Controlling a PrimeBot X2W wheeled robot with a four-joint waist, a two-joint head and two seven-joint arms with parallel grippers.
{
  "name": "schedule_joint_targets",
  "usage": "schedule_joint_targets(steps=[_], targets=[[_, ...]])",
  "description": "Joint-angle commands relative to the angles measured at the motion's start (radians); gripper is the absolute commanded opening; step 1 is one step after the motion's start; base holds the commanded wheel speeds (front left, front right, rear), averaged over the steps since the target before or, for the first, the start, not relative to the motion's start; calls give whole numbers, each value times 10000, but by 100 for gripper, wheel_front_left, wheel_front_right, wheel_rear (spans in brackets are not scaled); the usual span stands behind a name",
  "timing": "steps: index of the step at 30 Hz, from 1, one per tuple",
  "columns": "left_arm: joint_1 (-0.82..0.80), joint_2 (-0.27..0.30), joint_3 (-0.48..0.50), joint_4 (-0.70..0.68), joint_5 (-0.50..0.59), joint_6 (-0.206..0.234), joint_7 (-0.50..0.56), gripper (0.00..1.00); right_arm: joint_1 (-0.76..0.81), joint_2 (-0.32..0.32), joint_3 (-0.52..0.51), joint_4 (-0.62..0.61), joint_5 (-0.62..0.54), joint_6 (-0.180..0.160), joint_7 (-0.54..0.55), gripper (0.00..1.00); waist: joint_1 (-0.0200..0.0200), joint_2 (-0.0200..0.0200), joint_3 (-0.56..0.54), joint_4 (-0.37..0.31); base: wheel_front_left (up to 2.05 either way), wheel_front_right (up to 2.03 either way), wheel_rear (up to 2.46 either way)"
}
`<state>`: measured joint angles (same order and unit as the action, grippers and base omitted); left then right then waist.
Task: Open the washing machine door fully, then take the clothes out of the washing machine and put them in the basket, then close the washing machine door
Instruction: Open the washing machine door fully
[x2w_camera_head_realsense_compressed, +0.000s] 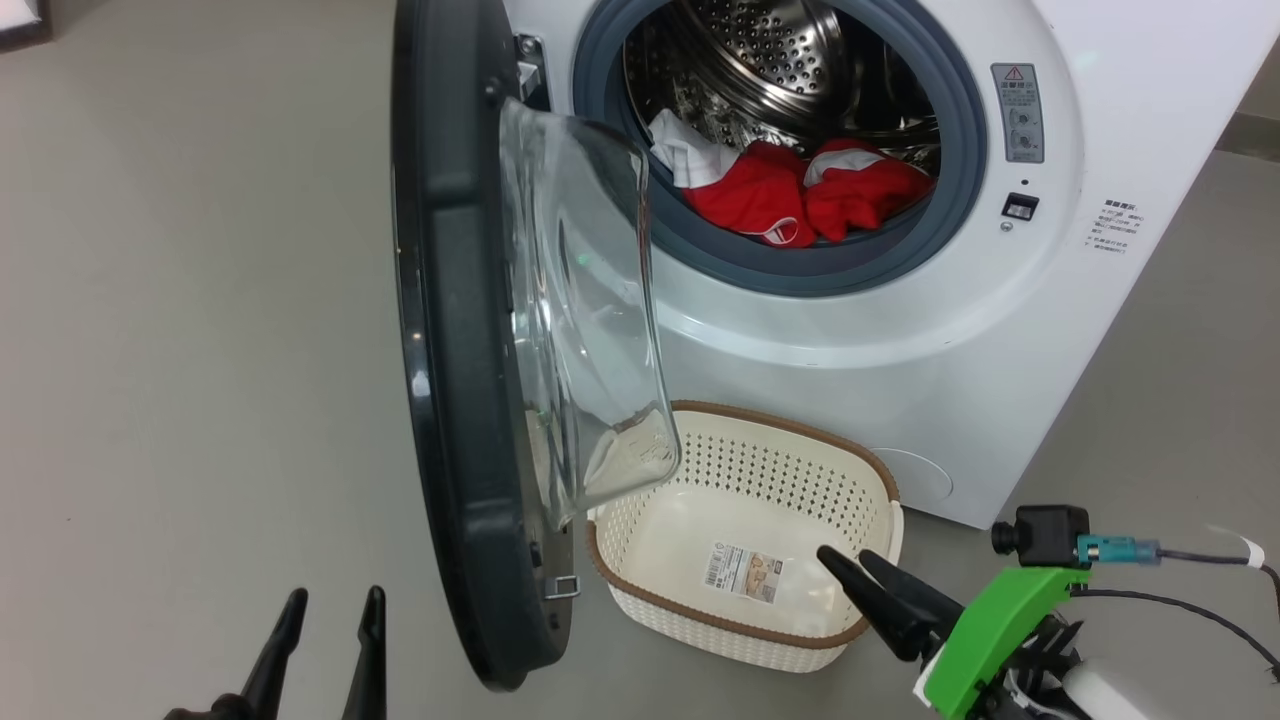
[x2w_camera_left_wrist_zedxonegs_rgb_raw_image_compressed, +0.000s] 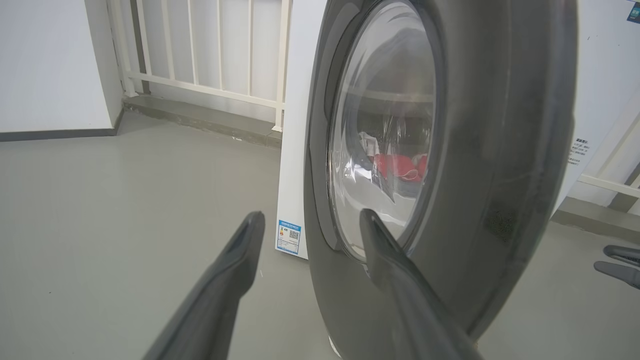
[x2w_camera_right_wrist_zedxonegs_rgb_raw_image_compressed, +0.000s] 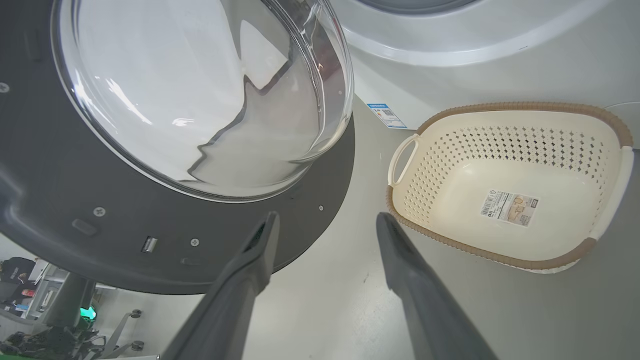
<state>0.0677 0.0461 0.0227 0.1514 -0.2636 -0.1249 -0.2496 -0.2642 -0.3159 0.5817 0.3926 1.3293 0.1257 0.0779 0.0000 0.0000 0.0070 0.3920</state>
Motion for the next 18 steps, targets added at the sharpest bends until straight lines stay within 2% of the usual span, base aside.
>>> schedule_joint_targets(steps=[1, 10, 18], targets=[[-64, 41, 363, -185, 65, -58, -122, 100, 81, -254, 332, -215, -318, 50, -444, 100, 0, 0, -6, -23, 0, 0, 0], [-76, 41, 377, -134, 55, -58, -122, 100, -38, -665, 1511, 176, -1105, 50, -2351, 100, 0, 0, -22, -59, 0, 0, 0], [-85, 41, 398, -123, 18, -58, -122, 100, -291, -810, 2288, 662, -1574, 50, -3271, 100, 0, 0, -3, -43, 0, 0, 0]])
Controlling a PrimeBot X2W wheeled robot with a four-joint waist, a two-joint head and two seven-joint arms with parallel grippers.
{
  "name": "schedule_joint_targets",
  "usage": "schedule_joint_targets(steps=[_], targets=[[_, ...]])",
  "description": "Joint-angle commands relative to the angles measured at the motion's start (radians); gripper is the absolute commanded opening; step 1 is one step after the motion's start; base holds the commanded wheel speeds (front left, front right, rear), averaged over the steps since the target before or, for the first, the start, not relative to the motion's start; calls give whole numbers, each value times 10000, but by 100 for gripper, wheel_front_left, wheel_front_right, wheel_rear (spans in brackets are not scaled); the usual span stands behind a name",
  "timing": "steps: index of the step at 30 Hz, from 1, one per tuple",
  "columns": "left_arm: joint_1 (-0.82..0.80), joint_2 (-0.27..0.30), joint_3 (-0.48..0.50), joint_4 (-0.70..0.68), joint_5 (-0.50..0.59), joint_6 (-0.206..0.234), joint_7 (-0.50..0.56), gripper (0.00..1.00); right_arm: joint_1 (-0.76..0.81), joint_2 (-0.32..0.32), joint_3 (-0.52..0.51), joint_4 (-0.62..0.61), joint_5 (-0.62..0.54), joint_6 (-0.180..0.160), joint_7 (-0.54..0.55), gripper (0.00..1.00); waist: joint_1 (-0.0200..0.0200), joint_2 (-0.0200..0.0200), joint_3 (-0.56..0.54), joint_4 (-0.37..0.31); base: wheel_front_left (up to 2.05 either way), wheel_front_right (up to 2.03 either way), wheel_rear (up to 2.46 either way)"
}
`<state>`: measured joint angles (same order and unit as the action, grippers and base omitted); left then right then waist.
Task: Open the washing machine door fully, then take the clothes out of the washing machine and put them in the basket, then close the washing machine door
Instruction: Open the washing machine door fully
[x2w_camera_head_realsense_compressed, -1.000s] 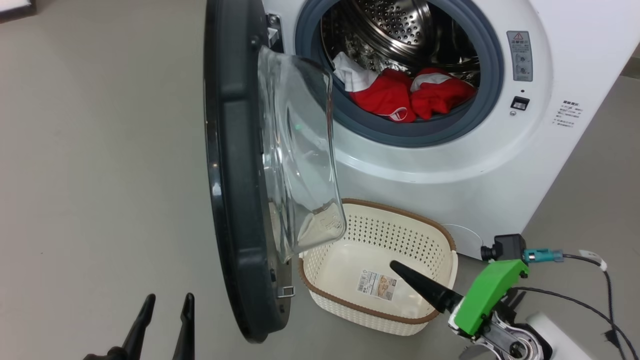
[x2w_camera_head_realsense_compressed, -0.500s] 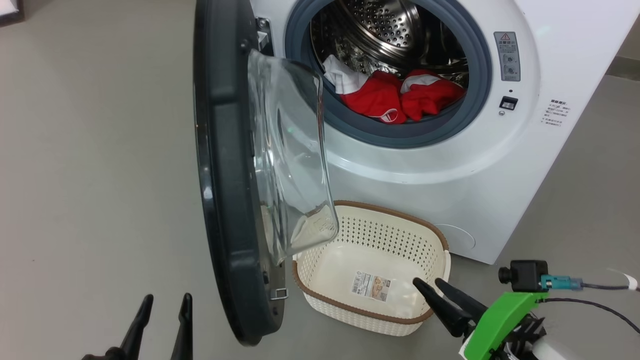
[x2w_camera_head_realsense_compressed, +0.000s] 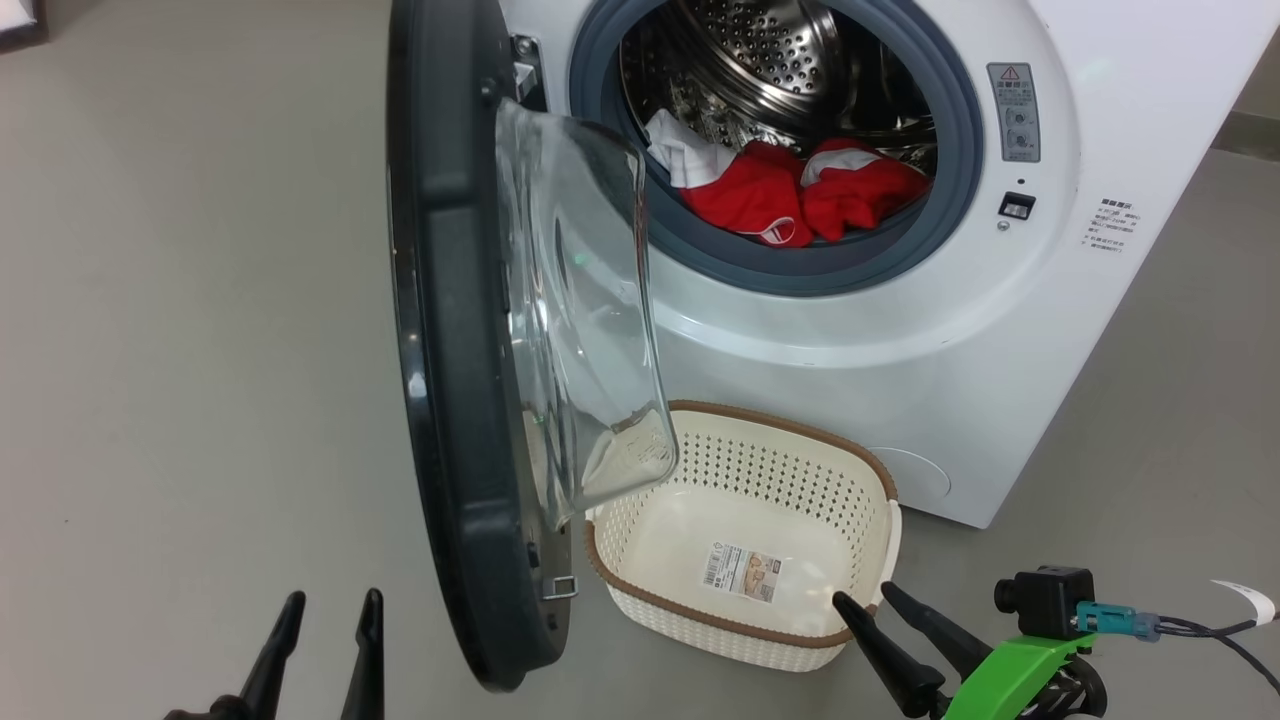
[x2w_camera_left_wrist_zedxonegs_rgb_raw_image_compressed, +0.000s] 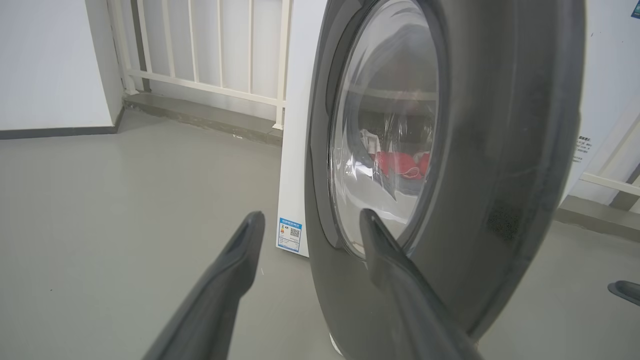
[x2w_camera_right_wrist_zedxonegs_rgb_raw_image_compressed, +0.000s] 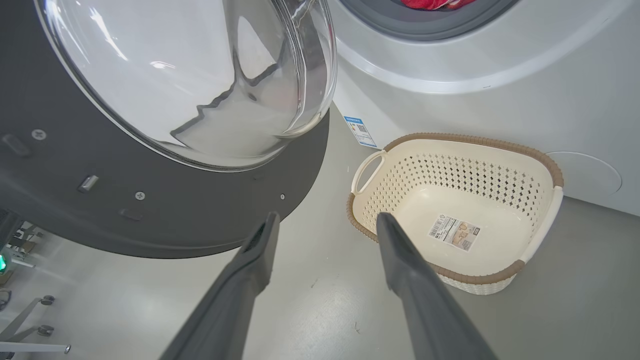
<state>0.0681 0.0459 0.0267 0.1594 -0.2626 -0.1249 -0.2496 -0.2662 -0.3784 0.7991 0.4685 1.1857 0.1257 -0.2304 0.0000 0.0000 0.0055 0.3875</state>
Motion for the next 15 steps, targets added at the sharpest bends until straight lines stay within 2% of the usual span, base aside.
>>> schedule_joint_targets(steps=[1, 5, 15], targets=[[-95, 43, 362, -203, 2, -58, -122, 100, -311, -187, 145, -25, -253, 50, -234, 100, 0, 0, 16, 0, 0, 0, 0], [-93, 43, 383, -205, -12, -58, -122, 100, -403, -140, 96, 168, -728, 50, -300, 100, 0, 0, 22, -24, 0, 0, 0], [-112, 43, 418, -236, -26, -58, -122, 100, 331, 641, -2297, -457, -3283, 50, -312, 100, 0, 0, 79, -77, 0, 0, 0]])
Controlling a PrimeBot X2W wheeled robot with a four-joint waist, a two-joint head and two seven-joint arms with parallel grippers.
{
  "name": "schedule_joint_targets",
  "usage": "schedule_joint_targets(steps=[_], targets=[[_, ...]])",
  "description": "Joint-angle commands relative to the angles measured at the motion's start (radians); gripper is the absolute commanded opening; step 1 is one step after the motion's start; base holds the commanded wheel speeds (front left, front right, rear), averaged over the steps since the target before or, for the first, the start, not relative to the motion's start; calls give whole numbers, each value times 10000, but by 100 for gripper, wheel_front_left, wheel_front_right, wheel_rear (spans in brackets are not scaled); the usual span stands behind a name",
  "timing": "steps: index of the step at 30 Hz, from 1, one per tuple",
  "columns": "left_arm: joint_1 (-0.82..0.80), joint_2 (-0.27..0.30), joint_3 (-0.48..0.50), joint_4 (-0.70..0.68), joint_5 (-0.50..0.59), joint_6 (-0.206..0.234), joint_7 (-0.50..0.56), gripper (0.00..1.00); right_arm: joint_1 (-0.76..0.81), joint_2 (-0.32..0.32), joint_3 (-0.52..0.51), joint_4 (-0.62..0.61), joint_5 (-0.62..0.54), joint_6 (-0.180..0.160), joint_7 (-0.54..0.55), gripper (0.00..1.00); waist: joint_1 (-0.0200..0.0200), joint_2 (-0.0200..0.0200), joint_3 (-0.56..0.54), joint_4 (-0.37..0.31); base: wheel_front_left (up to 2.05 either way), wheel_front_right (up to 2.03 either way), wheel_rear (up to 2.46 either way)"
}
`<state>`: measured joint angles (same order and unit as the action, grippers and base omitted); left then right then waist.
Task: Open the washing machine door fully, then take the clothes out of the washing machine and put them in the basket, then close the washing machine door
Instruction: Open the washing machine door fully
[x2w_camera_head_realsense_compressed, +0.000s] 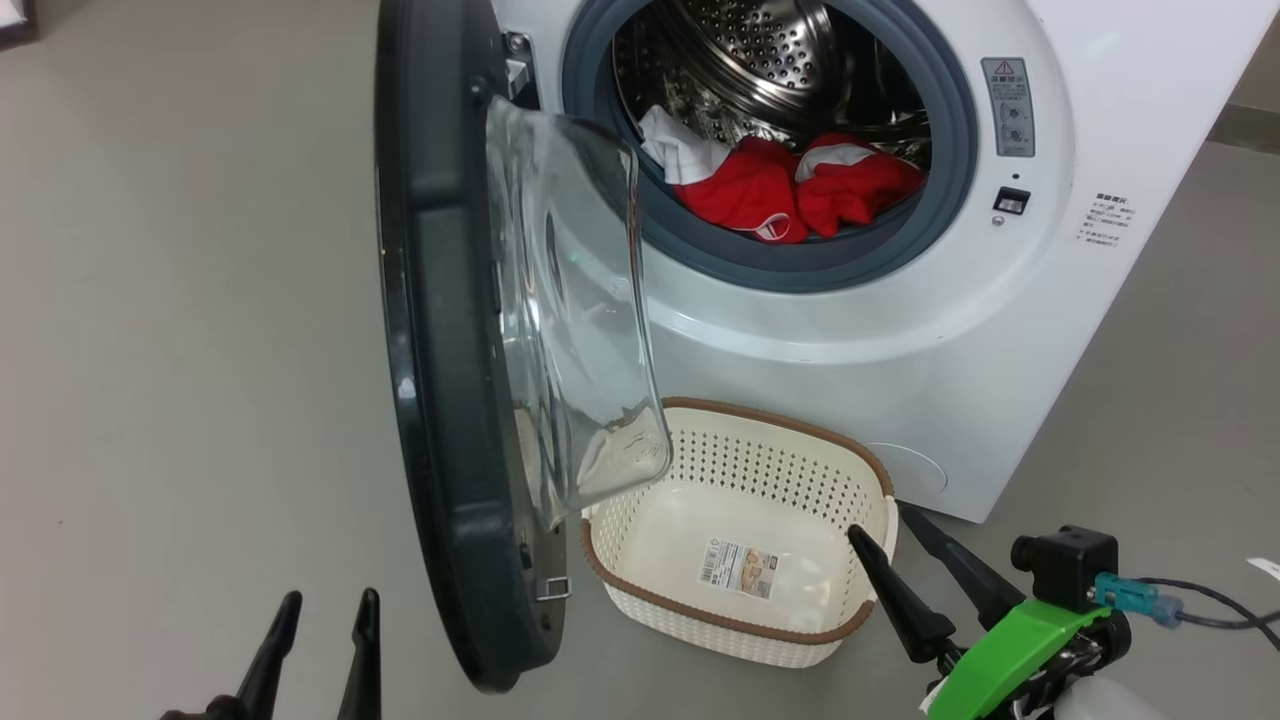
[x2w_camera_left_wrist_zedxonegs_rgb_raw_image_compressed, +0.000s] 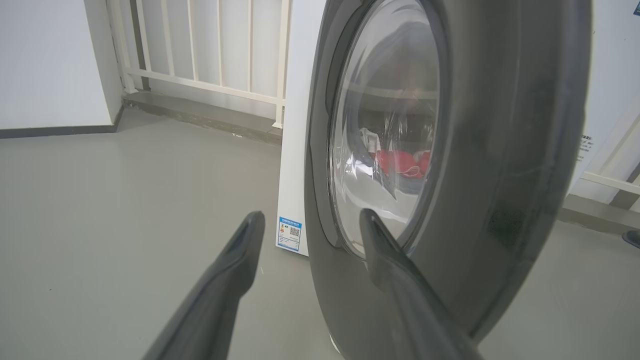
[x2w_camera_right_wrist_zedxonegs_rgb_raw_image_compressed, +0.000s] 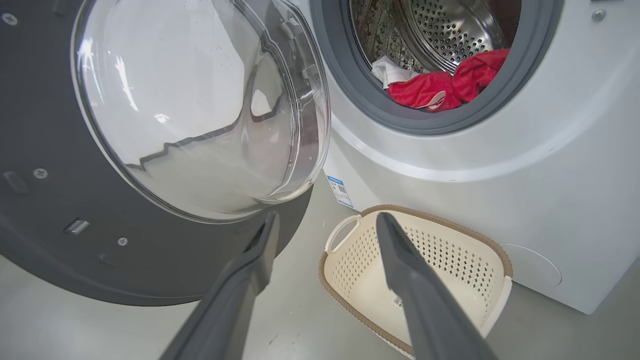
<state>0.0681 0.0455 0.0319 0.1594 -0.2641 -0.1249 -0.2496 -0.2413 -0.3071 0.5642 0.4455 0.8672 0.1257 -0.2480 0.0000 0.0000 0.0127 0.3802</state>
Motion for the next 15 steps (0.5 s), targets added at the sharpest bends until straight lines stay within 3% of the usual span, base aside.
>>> schedule_joint_targets(steps=[1, 9, 15], targets=[[-119, 47, 366, -238, -10, -58, -122, 100, 172, 5, -142, -295, -351, 50, -135, 100, 0, 0, 12, -7, 0, 0, 0], [-197, 47, 379, -259, 12, -58, -122, 100, 750, 609, -1733, -1012, -2333, 50, -136, 100, 0, 0, 58, -34, 0, 0, 0], [-183, 47, 399, -300, 27, -58, -122, 100, 1103, 896, -2488, -1350, -2962, 50, -137, 100, 0, 0, 35, -39, 0, 0, 0]])
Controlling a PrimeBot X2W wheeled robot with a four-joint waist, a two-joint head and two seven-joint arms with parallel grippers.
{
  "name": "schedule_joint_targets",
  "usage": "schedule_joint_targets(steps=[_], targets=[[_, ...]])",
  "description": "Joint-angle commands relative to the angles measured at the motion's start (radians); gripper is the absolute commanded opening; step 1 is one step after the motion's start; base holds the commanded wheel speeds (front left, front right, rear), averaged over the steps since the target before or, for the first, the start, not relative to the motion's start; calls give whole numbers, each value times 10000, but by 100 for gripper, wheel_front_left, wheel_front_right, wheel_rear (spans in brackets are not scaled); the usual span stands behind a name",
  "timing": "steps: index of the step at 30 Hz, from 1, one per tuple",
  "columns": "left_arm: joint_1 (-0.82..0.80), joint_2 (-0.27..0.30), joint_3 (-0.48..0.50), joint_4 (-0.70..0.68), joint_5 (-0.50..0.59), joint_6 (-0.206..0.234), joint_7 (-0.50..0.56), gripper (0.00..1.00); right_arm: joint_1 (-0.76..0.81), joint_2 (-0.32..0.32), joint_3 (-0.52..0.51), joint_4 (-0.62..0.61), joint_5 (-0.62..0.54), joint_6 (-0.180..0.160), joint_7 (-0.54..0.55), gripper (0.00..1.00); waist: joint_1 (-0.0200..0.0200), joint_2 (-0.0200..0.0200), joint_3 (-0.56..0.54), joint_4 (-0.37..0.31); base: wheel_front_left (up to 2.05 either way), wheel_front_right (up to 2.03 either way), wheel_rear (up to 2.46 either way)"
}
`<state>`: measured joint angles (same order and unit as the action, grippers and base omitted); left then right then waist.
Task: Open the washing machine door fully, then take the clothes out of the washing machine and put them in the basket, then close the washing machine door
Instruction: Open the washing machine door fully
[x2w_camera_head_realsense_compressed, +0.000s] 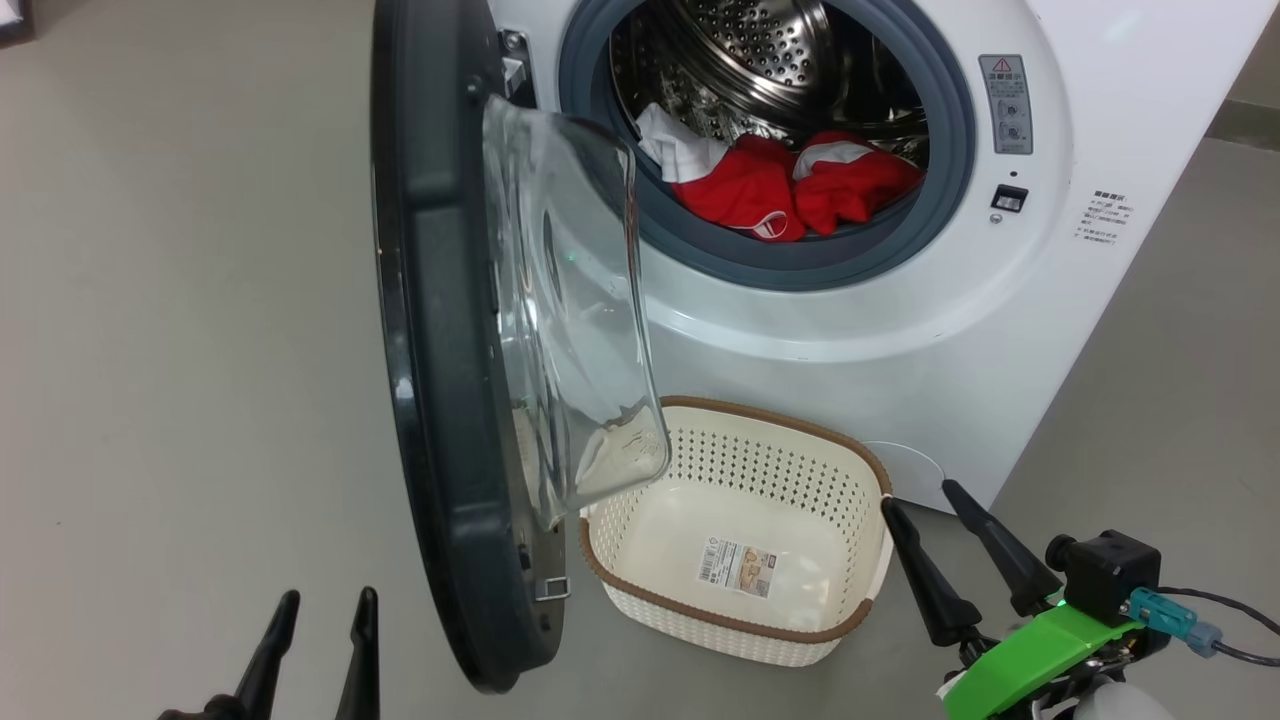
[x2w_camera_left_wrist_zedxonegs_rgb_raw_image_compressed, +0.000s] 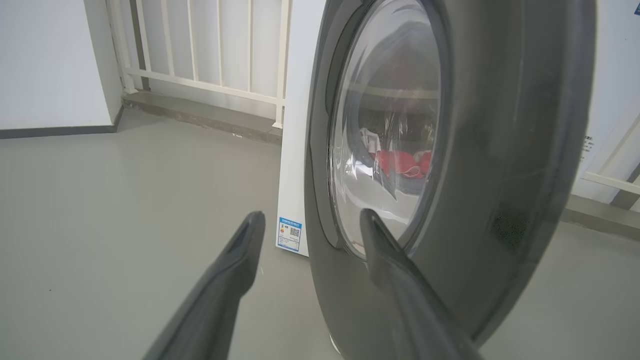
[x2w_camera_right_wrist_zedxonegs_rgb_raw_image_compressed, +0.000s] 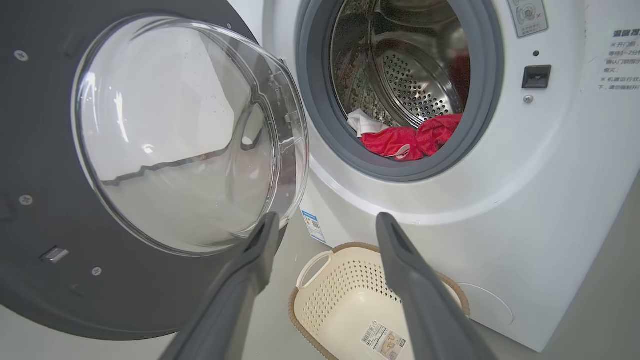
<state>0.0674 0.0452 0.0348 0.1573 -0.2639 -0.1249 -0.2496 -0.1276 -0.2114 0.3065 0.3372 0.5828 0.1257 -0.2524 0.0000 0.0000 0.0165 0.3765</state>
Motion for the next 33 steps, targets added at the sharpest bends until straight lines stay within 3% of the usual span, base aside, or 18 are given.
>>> schedule_joint_targets(steps=[1, 19, 20, 21, 27, 33], targets=[[-171, 51, 373, -280, 27, -58, -122, 100, 12, -33, 12, -265, -177, 50, -93, 100, 0, 0, -5, -3, 0, 0, 0], [-197, 51, 365, -181, 62, -58, -122, 100, 298, 315, -558, 331, -1099, 50, -93, 100, 0, 0, -14, -4, 0, 0, 0], [-215, 51, 382, -182, 97, -58, -122, 33, 299, 322, -567, 329, -1105, 50, -93, 100, 0, 0, -25, -4, 0, 0, 0], [-238, 51, 400, -176, 121, -58, -122, 0, 302, 325, -566, 322, -1119, 50, -93, 100, 0, 0, -39, -3, 0, 0, 0], [-557, 51, 1037, -941, 60, -58, -122, 0, 365, 334, -557, 264, -1154, 50, -93, 100, 0, 0, -132, 23, 0, 0, 0], [-974, 51, 1075, -3390, -342, -58, -122, 0, 427, 321, -573, 202, -1163, 50, -93, 100, 0, 0, -178, 57, 0, 0, 0]])
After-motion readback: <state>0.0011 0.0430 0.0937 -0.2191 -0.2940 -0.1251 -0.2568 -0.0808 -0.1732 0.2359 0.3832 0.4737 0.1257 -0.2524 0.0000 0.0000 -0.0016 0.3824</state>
